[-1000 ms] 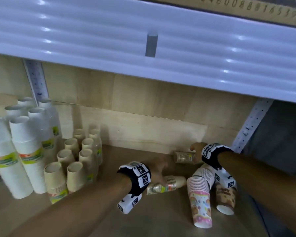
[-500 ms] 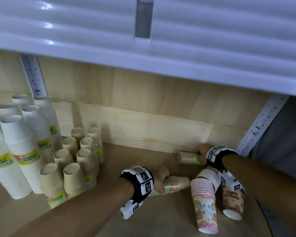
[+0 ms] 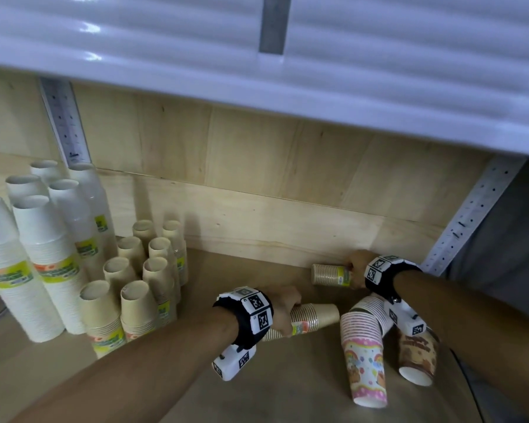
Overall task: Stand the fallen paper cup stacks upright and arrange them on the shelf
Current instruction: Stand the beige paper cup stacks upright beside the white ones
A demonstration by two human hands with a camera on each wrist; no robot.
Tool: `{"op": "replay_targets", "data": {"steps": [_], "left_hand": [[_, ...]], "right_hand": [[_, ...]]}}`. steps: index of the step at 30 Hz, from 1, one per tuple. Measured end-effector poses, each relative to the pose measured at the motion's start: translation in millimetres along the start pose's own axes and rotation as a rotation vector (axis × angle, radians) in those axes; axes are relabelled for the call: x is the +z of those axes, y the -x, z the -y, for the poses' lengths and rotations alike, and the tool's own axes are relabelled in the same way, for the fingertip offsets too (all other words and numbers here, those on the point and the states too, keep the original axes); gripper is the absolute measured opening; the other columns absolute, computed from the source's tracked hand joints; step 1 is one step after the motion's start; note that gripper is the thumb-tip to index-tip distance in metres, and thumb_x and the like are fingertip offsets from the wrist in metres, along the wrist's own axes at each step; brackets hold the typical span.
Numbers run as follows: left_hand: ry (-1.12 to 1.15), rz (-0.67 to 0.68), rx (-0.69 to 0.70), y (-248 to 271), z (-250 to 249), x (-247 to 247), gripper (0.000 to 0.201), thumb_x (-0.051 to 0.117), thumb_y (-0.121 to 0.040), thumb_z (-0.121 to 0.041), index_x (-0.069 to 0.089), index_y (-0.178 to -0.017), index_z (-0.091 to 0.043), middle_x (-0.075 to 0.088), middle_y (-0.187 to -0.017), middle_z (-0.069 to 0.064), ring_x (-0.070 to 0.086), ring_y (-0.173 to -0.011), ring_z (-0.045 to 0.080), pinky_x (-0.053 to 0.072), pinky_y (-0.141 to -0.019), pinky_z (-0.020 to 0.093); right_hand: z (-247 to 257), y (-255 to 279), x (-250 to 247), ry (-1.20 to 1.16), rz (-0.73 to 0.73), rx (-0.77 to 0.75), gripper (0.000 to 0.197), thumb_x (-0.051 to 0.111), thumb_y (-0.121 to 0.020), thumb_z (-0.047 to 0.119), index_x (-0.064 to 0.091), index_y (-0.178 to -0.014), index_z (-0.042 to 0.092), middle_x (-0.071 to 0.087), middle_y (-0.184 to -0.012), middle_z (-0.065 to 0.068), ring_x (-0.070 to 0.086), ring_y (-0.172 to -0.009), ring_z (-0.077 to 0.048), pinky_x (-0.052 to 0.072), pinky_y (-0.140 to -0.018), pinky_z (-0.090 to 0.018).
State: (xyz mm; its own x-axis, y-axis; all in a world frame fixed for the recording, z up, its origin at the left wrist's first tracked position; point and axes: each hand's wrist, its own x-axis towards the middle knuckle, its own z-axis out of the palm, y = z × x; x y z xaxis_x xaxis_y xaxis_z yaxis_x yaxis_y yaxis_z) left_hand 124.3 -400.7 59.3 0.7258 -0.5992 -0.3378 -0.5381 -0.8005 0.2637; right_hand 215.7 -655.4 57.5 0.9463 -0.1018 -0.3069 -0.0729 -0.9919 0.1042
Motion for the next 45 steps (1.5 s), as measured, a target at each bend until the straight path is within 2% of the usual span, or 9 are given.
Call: {"op": "replay_targets", "data": {"steps": [6, 12, 18, 26, 29, 33, 38, 42, 45], "left_hand": [[0.096, -0.062, -0.056, 10, 13, -2, 0.055, 0.075, -0.079, -0.023, 0.053, -0.127, -0.012, 0.057, -0.122, 0.007, 0.059, -0.104, 0.026, 0.046, -0.075, 0.031], [0.342, -0.165, -0.113, 23, 29, -10, 0.066, 0.076, -0.075, -0.016, 0.044, -0.132, -0.018, 0.059, -0.121, 0.005, 0.061, -0.105, 0.027, 0.053, -0.084, 0.038], [0.437, -0.359, -0.159, 39, 40, -16, 0.063, 0.081, -0.066, -0.019, 0.043, -0.116, -0.02, 0.063, -0.109, 0.002, 0.063, -0.101, 0.025, 0.054, -0.088, 0.043], [0.619, -0.532, -0.223, 44, 48, 2, 0.058, 0.081, -0.068, -0.008, 0.047, -0.114, -0.019, 0.064, -0.106, 0.0, 0.062, -0.1, 0.023, 0.049, -0.082, 0.035], [0.63, -0.544, -0.232, 44, 50, 6, 0.056, 0.082, -0.066, -0.009, 0.049, -0.111, -0.018, 0.063, -0.104, 0.0, 0.061, -0.097, 0.022, 0.046, -0.078, 0.033], [0.601, -0.536, -0.244, 43, 51, 13, 0.059, 0.084, -0.063, -0.01, 0.05, -0.111, -0.016, 0.063, -0.104, 0.001, 0.061, -0.095, 0.022, 0.049, -0.077, 0.034], [0.586, -0.512, -0.216, 44, 53, 24, 0.056, 0.082, -0.067, -0.009, 0.054, -0.115, -0.015, 0.066, -0.104, 0.001, 0.064, -0.097, 0.022, 0.053, -0.083, 0.035], [0.646, -0.51, -0.194, 45, 57, 25, 0.055, 0.082, -0.07, -0.009, 0.054, -0.117, -0.014, 0.067, -0.107, 0.003, 0.065, -0.1, 0.023, 0.053, -0.085, 0.036], [0.706, -0.522, -0.173, 48, 59, 16, 0.062, 0.086, -0.068, -0.019, 0.051, -0.12, -0.019, 0.067, -0.11, 0.0, 0.064, -0.101, 0.021, 0.054, -0.087, 0.039]], "right_hand": [[23, 34, -27, 0.029, -0.057, -0.062, 0.041, 0.08, -0.067, 0.03, 0.072, -0.104, 0.017, 0.071, -0.098, -0.002, 0.068, -0.085, -0.018, 0.047, -0.067, -0.024], [41, 61, -49, -0.047, -0.156, -0.074, 0.045, 0.074, -0.076, 0.03, 0.066, -0.119, 0.016, 0.065, -0.118, -0.005, 0.063, -0.096, -0.02, 0.046, -0.073, -0.025], [66, 88, -63, -0.099, -0.216, -0.108, 0.044, 0.079, -0.073, 0.018, 0.068, -0.114, 0.009, 0.065, -0.121, -0.008, 0.063, -0.11, -0.025, 0.049, -0.084, -0.027], [101, 118, -72, -0.199, -0.107, -0.21, 0.049, 0.082, -0.071, 0.017, 0.065, -0.116, 0.007, 0.062, -0.112, -0.01, 0.058, -0.089, -0.022, 0.039, -0.058, -0.021], [119, 126, -69, -0.224, -0.09, -0.247, 0.044, 0.076, -0.075, 0.008, 0.065, -0.117, 0.001, 0.066, -0.114, -0.013, 0.055, -0.084, -0.019, 0.035, -0.047, -0.015], [135, 137, -64, -0.26, -0.081, -0.269, 0.043, 0.078, -0.071, 0.011, 0.067, -0.112, 0.002, 0.069, -0.11, -0.014, 0.065, -0.085, -0.026, 0.042, -0.057, -0.02], [144, 143, -57, -0.259, -0.077, -0.279, 0.047, 0.08, -0.067, 0.014, 0.068, -0.11, 0.002, 0.064, -0.092, -0.007, 0.06, -0.077, -0.022, 0.041, -0.054, -0.02], [145, 140, -50, -0.252, -0.107, -0.272, 0.052, 0.081, -0.068, 0.021, 0.064, -0.116, 0.011, 0.064, -0.104, -0.007, 0.064, -0.087, -0.024, 0.052, -0.069, -0.03], [146, 137, -54, -0.236, -0.133, -0.258, 0.049, 0.076, -0.078, 0.024, 0.062, -0.12, 0.003, 0.065, -0.114, -0.014, 0.064, -0.097, -0.027, 0.045, -0.068, -0.026]]}}
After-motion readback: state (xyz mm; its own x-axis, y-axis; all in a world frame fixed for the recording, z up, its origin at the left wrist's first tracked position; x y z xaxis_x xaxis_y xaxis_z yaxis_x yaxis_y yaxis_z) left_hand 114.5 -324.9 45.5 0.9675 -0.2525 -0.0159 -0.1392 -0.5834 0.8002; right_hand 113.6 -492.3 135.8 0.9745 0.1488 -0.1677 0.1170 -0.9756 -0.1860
